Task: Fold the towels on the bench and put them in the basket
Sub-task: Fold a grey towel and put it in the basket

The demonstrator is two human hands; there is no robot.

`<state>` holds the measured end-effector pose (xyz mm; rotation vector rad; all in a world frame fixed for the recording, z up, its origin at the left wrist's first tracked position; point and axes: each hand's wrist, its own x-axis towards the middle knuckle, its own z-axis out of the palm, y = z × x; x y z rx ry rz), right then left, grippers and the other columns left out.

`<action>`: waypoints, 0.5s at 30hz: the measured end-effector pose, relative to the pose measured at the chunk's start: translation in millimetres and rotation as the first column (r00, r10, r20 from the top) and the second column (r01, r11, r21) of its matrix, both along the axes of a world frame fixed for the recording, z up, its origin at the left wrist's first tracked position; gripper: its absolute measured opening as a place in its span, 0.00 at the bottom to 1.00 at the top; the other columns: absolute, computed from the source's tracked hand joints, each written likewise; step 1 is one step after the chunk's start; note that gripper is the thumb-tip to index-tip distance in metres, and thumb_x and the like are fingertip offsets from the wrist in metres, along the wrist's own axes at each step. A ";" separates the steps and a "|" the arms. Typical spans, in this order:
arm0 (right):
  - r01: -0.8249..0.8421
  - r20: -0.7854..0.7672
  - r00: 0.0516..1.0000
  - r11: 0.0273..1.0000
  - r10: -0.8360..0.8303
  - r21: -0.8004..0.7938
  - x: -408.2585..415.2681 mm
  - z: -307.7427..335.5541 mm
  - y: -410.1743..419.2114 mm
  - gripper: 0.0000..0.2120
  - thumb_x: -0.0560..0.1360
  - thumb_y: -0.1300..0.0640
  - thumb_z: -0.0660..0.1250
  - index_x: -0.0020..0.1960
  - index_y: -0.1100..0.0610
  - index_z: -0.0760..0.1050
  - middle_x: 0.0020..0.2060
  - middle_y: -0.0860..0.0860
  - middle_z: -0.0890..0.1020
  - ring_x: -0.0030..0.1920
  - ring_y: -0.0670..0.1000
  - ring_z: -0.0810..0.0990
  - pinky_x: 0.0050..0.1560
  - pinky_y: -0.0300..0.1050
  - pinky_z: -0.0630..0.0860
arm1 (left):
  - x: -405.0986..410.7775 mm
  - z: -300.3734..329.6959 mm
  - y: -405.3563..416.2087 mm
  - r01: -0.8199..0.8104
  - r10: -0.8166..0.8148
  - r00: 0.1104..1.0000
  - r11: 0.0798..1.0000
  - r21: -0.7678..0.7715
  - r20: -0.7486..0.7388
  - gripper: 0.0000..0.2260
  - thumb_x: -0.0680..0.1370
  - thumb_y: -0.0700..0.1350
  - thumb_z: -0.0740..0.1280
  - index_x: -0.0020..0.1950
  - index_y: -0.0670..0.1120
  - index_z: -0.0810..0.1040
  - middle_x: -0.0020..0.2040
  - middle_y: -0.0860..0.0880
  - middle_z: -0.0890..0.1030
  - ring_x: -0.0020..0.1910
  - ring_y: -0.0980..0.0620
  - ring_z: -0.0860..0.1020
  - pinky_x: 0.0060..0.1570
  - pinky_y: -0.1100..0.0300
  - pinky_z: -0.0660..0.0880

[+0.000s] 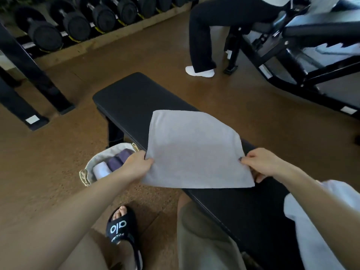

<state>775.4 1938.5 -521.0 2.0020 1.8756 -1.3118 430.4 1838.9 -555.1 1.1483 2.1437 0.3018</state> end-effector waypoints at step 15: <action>0.014 0.052 0.999 1.000 -0.013 -0.027 26.8 3.5 -66.9 0.16 0.82 0.48 0.62 0.49 0.61 0.77 0.36 0.54 0.87 0.33 0.52 0.85 0.32 0.44 0.79 | 1.6 14.2 0.8 0.167 -0.137 0.972 0.975 0.146 -0.192 0.10 0.82 0.51 0.64 0.59 0.47 0.71 0.47 0.50 0.80 0.46 0.47 0.79 0.51 0.47 0.78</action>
